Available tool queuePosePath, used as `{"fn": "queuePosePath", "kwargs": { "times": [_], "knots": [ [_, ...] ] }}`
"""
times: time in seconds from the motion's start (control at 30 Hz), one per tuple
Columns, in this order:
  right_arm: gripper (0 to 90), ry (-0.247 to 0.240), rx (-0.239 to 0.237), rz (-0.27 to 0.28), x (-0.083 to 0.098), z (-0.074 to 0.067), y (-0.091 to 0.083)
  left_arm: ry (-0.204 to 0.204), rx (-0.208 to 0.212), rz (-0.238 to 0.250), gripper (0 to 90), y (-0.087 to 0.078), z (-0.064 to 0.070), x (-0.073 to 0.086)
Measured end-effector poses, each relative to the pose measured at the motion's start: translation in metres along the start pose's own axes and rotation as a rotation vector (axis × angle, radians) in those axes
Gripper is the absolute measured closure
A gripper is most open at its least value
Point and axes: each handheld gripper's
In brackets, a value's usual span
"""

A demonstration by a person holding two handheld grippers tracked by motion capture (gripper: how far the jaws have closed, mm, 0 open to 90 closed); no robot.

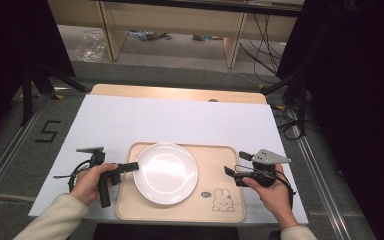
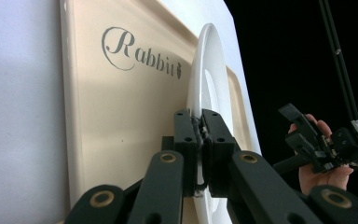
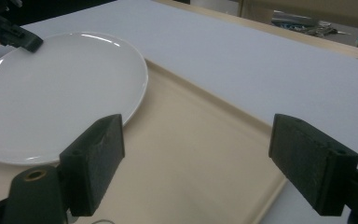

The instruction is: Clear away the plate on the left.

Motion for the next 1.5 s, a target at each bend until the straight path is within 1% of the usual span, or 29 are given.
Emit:
{"fn": "queuePosePath", "kwargs": {
  "times": [0.1, 0.23, 0.3, 0.33, 0.37, 0.4, 0.43, 0.47, 0.5, 0.53, 0.57, 0.6, 0.63, 0.67, 0.7, 0.73, 0.77, 0.8, 0.87, 0.9, 0.93, 1.0, 1.03, 1.07, 1.13, 1.17, 1.3, 1.33, 1.5],
  "knots": [
    [19.1, 0.000, 0.000, -0.001, 0.000, 0.000, 0.000, 0.010, -0.008, -0.005, 84.9, 0.001, 0.000, -0.001],
    [19.1, 0.000, 0.000, -0.002, 0.000, 0.000, 0.000, 0.004, -0.034, -0.019, 84.0, 0.001, -0.002, -0.001],
    [19.1, 0.000, -0.001, -0.001, 0.000, 0.000, 0.000, 0.030, -0.048, -0.015, 83.2, 0.001, -0.003, -0.001],
    [19.1, 0.000, 0.000, -0.001, 0.000, 0.000, 0.000, 0.026, -0.063, -0.016, 81.2, 0.001, -0.002, -0.002],
    [19.1, 0.019, -0.013, -0.010, 0.000, -0.001, 0.000, 0.070, -0.073, -0.015, 79.2, 0.000, -0.004, -0.003],
    [19.1, 0.015, -0.009, -0.007, 0.000, -0.001, 0.000, 0.080, -0.082, -0.014, 77.3, 0.000, -0.004, -0.003],
    [19.1, 0.000, -0.001, -0.002, 0.000, 0.000, 0.000, 0.058, -0.094, -0.010, 75.4, -0.001, -0.002, -0.003],
    [19.1, -0.001, -0.002, -0.002, 0.000, 0.000, 0.000, 0.061, -0.093, -0.011, 73.0, -0.002, -0.001, -0.003],
    [19.1, -0.004, 0.000, 0.000, 0.000, 0.000, 0.000, 0.062, -0.075, 0.002, 72.9, -0.002, 0.000, -0.003],
    [19.1, -0.001, -0.002, -0.001, 0.000, 0.000, 0.000, 0.069, -0.053, 0.009, 70.3, -0.002, 0.001, -0.004],
    [19.1, 0.018, -0.013, -0.009, 0.000, -0.001, 0.000, 0.099, -0.060, 0.010, 66.9, -0.003, 0.004, -0.004],
    [19.1, 0.019, -0.014, -0.010, 0.000, -0.001, 0.000, 0.160, -0.074, 0.026, 63.2, -0.002, 0.005, -0.004],
    [19.1, 0.001, -0.002, -0.003, 0.000, 0.000, 0.000, 0.199, -0.091, 0.037, 59.0, -0.002, 0.006, -0.004],
    [19.1, 0.001, 0.000, 0.000, 0.000, 0.000, 0.000, 0.231, -0.097, 0.040, 56.0, -0.002, 0.007, -0.004],
    [19.1, 0.001, 0.001, 0.001, 0.000, 0.000, 0.000, 0.277, -0.105, 0.048, 53.3, -0.002, 0.007, -0.003],
    [19.1, 0.019, -0.015, -0.011, 0.000, -0.001, 0.000, 0.311, -0.121, 0.051, 49.7, -0.002, 0.008, -0.003],
    [19.1, 0.015, -0.015, -0.009, 0.000, -0.001, 0.000, 0.339, -0.139, 0.068, 47.3, -0.002, 0.010, -0.002],
    [19.1, 0.000, -0.004, -0.001, 0.000, 0.000, 0.000, 0.382, -0.157, 0.074, 45.2, -0.003, 0.011, -0.002],
    [19.1, 0.001, -0.001, 0.001, 0.000, 0.000, 0.000, 0.464, -0.191, 0.091, 40.4, -0.006, 0.014, -0.002],
    [19.1, -0.003, 0.000, 0.001, 0.000, 0.000, 0.000, 0.501, -0.200, 0.105, 39.0, -0.008, 0.016, -0.002],
    [19.1, 0.005, 0.001, -0.001, 0.001, 0.000, 0.000, 0.530, -0.210, 0.121, 37.7, -0.009, 0.019, -0.002],
    [19.1, -0.003, 0.000, 0.002, 0.000, 0.000, 0.000, 0.604, -0.210, 0.158, 35.9, -0.013, 0.024, -0.002],
    [19.1, -0.003, -0.004, -0.002, 0.000, 0.000, 0.000, 0.649, -0.202, 0.181, 35.5, -0.015, 0.027, -0.001],
    [19.1, 0.004, -0.002, -0.004, 0.000, 0.000, -0.001, 0.676, -0.191, 0.190, 35.0, -0.016, 0.029, -0.001],
    [19.1, 0.005, -0.003, -0.004, 0.001, 0.000, 0.000, 0.732, -0.192, 0.216, 34.8, -0.019, 0.032, 0.000],
    [19.1, 0.006, 0.000, -0.001, 0.001, 0.000, -0.001, 0.748, -0.189, 0.228, 34.7, -0.021, 0.034, 0.001],
    [19.1, 0.004, 0.001, -0.007, 0.001, 0.000, -0.001, 0.850, -0.218, 0.257, 34.1, -0.026, 0.038, 0.002],
    [19.1, -0.013, 0.023, -0.012, 0.000, 0.001, -0.002, 0.868, -0.221, 0.259, 34.1, -0.027, 0.038, 0.003],
    [19.1, -0.013, 0.023, -0.011, 0.000, 0.001, -0.002, 0.909, -0.237, 0.266, 34.1, -0.033, 0.038, 0.006]
  ]
}}
Point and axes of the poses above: each handheld gripper's, and its own axes: y roughly forward along the jaws, x roughly out of its underside, z roughly to its right, and after that the axes turned 9 degrees about -z, right-handed
